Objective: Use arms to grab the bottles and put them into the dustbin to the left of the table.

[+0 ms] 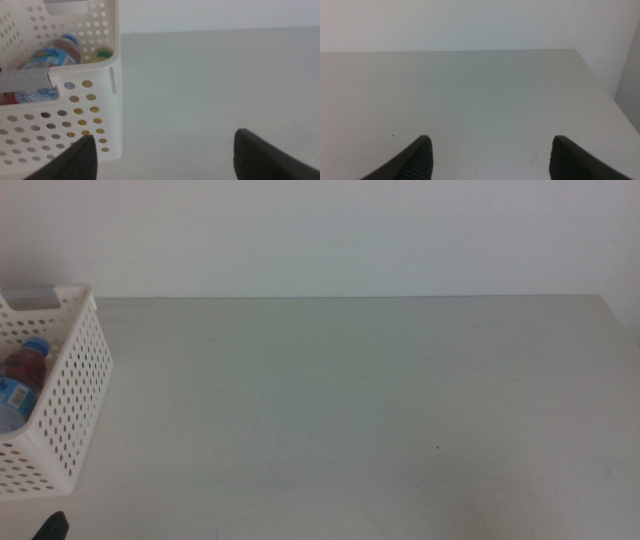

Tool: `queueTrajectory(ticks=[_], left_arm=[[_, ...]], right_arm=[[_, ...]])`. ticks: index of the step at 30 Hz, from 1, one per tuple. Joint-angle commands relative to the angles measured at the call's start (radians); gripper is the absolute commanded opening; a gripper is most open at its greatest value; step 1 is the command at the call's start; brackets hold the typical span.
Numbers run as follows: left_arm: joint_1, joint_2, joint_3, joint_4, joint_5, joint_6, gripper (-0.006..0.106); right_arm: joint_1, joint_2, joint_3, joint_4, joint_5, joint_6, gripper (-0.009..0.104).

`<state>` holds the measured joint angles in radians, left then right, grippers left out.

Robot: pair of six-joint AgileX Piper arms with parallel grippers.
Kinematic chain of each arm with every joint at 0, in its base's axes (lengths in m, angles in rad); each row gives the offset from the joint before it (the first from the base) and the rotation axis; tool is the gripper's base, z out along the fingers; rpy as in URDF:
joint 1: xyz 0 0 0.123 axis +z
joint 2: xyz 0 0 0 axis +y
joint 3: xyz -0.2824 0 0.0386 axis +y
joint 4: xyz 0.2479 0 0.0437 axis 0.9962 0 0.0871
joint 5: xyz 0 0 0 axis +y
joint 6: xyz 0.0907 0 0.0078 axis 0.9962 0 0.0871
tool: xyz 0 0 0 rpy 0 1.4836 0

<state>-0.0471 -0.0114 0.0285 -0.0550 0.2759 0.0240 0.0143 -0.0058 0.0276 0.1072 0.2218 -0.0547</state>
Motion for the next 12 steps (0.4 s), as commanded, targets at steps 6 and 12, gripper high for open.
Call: queueTrajectory(ticks=[6, 12], left_arm=[[0.001, -0.028, 0.003, -0.019, -0.1, -0.008, 0.094], [0.001, -0.026, 0.003, -0.019, -0.1, -0.008, 0.094]], right_arm=[[-0.005, 0.009, -0.008, -0.06, -0.083, -0.013, 0.059], [-0.005, 0.009, -0.008, -0.06, -0.082, -0.013, 0.059]])
